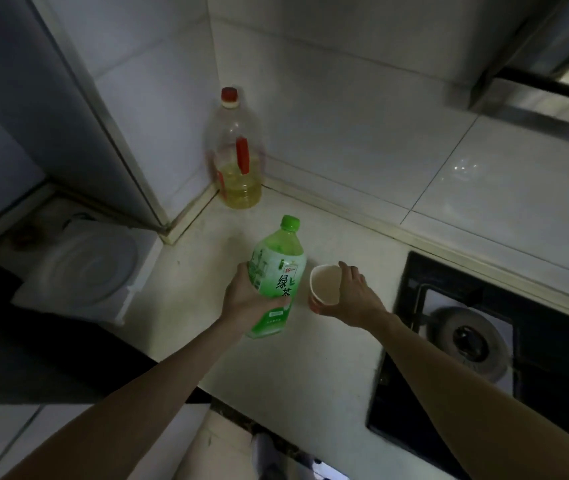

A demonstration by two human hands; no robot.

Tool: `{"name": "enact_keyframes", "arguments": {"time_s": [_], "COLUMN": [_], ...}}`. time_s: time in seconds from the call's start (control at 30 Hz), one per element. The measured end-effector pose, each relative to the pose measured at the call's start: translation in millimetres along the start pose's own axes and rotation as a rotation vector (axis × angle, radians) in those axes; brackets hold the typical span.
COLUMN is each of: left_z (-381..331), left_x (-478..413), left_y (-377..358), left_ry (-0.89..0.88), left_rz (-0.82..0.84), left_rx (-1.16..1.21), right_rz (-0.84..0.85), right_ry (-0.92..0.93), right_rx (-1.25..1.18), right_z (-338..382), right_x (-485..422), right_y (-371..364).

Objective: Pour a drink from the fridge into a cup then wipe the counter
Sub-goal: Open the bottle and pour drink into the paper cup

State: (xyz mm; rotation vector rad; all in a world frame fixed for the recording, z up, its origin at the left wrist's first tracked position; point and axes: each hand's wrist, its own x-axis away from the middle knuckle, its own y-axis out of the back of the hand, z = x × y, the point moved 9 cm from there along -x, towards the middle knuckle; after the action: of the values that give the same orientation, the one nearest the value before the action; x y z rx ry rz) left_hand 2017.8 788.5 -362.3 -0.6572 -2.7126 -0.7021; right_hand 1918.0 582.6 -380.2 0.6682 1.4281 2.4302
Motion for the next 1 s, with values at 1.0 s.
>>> {"name": "enact_keyframes", "arguments": {"time_s": [1.0], "left_z": [-114.2], "left_x": [73.8], "left_y": [-170.7], "left_ry": [-0.313], "left_rz": [0.366], "left_rx": [-0.188], "right_rz": [-0.386], "right_ry": [-0.278], "right_rx": [-0.149], "right_z": [-123.6], "right_x": [171.6], "right_y": [122.8]}}
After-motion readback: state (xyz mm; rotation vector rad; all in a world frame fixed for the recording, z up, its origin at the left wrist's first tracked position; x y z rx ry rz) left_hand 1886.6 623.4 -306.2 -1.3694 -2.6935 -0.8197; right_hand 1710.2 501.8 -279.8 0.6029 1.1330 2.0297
